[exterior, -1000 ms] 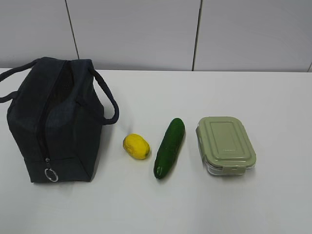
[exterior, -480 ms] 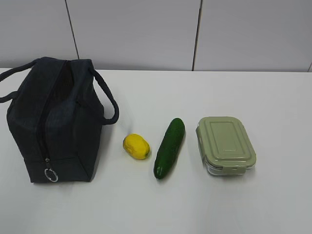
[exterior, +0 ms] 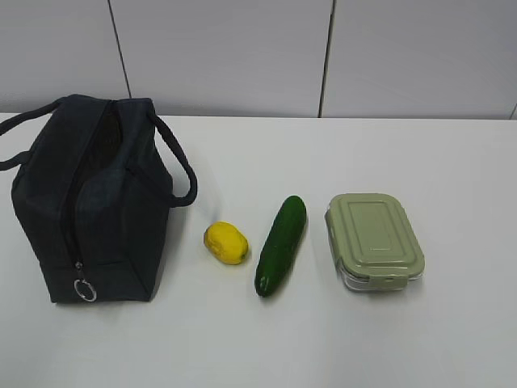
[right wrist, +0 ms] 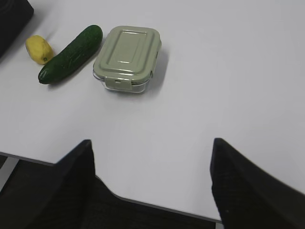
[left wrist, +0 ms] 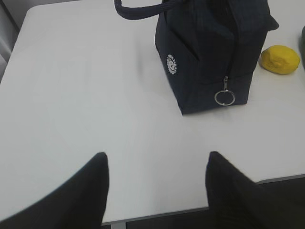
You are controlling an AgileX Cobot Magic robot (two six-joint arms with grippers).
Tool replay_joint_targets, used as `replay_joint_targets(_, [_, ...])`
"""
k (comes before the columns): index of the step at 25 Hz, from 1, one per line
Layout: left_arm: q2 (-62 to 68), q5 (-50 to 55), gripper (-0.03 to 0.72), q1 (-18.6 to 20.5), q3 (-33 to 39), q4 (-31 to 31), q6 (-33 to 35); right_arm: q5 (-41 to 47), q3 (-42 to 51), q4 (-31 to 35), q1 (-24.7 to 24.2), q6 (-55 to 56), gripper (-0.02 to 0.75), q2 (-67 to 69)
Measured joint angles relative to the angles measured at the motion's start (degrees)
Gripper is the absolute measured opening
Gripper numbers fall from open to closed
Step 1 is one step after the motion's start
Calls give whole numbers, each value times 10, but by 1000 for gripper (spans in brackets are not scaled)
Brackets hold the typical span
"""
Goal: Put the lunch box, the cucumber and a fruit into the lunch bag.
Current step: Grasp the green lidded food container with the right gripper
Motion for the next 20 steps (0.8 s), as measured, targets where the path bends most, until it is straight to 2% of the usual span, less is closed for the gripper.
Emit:
replay_joint_targets(6, [0,0,447,0,0,0,0,-14,-6,-3,0,0,561,10])
replay_joint_targets(14, [0,0,447,0,0,0,0,-32,-64,-69,0,0,561,105])
replay_joint_targets(20, [0,0,447,0,0,-2,0,-44,-73,-49,0,5,536,212])
